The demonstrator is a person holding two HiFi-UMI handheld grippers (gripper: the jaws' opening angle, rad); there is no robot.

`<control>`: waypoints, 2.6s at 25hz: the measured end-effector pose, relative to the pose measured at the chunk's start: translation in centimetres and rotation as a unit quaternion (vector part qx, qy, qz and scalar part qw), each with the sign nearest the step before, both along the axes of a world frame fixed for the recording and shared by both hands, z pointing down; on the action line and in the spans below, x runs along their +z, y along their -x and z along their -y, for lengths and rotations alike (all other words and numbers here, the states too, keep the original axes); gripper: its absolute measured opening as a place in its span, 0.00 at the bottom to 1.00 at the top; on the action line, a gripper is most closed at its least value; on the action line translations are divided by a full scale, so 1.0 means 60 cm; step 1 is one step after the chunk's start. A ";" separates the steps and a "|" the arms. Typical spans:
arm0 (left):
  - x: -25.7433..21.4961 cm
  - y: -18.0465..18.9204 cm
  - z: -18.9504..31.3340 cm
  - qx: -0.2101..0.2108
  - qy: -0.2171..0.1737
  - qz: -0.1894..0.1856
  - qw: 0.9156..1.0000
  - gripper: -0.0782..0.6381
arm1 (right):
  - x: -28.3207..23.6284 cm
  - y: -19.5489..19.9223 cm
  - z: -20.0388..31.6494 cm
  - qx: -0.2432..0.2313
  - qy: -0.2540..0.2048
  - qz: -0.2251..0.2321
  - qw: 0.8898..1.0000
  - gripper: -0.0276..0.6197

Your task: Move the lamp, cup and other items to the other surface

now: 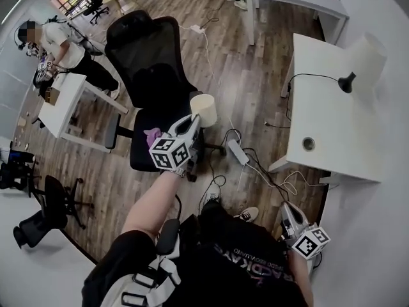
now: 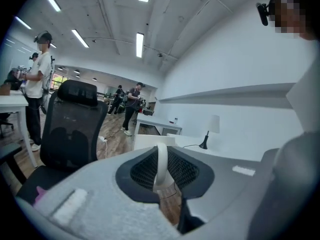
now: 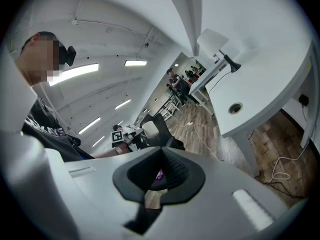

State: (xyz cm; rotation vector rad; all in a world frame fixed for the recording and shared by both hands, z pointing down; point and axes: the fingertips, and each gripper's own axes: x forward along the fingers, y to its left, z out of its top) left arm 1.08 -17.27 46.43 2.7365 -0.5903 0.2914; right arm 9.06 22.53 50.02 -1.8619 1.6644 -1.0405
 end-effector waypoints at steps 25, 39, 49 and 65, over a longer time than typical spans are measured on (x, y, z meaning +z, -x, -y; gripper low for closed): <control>0.206 0.391 0.377 -0.177 0.057 0.058 0.981 0.18 | 0.026 0.189 0.317 -0.068 0.081 -0.015 0.994 0.04; 0.456 0.406 0.422 -0.209 0.152 0.142 0.955 0.18 | 0.074 0.242 0.326 -0.036 0.156 0.003 0.987 0.04; 0.554 0.367 0.422 -0.193 0.173 0.183 0.948 0.18 | 0.100 0.250 0.286 -0.001 0.202 0.018 0.979 0.04; 0.588 0.382 0.378 -0.203 0.174 0.201 0.943 0.19 | 0.119 0.244 0.288 -0.021 0.208 0.032 0.977 0.04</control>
